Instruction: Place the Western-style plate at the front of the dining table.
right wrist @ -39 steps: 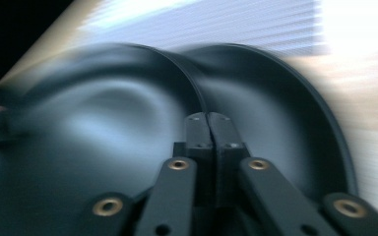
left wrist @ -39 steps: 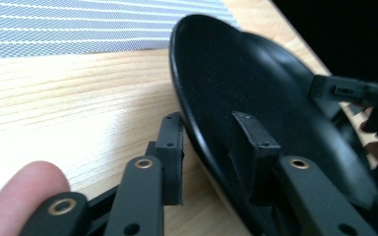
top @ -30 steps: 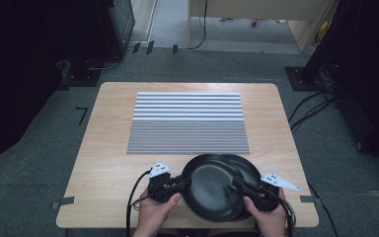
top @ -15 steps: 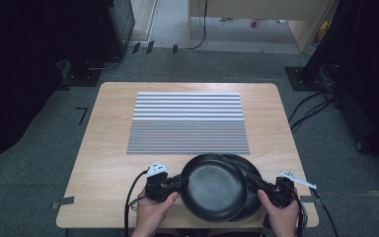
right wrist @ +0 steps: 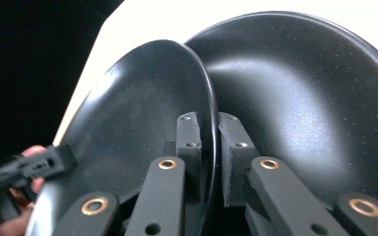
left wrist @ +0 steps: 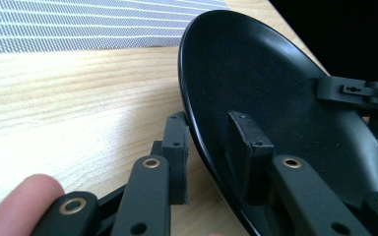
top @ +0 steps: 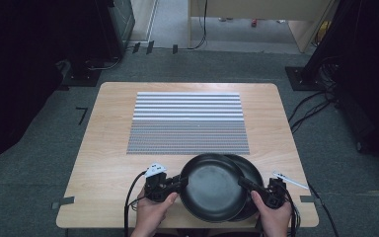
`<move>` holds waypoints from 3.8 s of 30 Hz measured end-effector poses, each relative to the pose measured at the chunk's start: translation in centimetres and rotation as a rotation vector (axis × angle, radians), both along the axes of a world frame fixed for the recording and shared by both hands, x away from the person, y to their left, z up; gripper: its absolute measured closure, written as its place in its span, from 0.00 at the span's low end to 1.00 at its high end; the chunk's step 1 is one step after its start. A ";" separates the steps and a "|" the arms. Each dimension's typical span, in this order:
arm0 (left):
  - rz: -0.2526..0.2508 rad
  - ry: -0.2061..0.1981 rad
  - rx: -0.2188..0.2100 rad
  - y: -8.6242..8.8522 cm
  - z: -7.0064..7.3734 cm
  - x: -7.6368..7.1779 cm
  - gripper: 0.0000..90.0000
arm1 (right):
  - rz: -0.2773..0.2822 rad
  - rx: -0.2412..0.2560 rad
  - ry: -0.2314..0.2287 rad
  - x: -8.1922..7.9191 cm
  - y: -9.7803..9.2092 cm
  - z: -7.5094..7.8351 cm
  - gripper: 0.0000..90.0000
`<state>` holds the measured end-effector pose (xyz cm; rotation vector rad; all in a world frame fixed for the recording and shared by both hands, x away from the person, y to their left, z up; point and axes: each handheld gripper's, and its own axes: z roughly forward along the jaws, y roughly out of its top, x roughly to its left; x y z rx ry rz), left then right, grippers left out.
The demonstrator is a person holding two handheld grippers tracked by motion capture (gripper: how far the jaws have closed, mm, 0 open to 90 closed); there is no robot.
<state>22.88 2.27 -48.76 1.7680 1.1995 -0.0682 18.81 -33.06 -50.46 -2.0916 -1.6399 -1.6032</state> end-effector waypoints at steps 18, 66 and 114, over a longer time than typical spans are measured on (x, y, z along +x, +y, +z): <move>0.041 0.033 -0.083 0.8 0.3 0.1 0.83 | -0.048 0.112 -0.013 0.5 0.3 0.8 0.94; 0.207 0.062 -0.080 5.2 5.4 15.6 0.86 | 0.052 0.062 -0.040 18.3 5.3 6.4 0.94; 0.373 0.285 0.081 3.9 -0.6 26.1 0.84 | -0.087 0.011 0.157 28.5 7.5 -1.7 0.89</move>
